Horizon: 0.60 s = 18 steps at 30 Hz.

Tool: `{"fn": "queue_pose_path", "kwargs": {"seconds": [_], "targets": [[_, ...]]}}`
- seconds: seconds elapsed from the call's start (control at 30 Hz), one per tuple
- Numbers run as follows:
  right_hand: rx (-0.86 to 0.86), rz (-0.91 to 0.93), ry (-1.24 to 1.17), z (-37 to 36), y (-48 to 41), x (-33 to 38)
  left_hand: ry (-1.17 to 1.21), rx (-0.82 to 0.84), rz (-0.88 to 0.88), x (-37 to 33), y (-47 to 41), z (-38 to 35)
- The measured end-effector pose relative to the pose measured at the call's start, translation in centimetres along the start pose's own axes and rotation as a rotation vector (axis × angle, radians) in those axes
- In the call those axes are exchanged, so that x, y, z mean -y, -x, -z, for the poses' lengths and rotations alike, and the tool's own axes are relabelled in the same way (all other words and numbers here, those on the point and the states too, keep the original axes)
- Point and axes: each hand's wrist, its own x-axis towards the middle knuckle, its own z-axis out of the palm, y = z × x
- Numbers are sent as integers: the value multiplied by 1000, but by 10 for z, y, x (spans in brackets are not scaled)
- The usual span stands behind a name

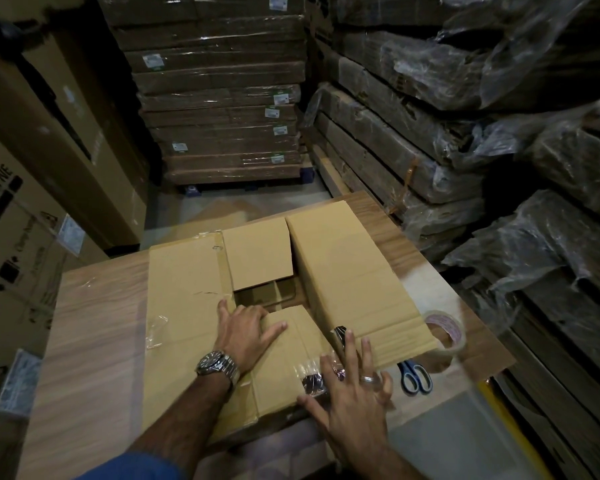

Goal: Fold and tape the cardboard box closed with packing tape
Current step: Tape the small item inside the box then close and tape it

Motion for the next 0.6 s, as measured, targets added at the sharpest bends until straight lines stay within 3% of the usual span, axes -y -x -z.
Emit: {"fn": "queue_pose_path", "kwargs": {"seconds": [0.6], "targets": [[76,244,-57,2,8,22,-22,18,17,-1,-2,-3]]}}
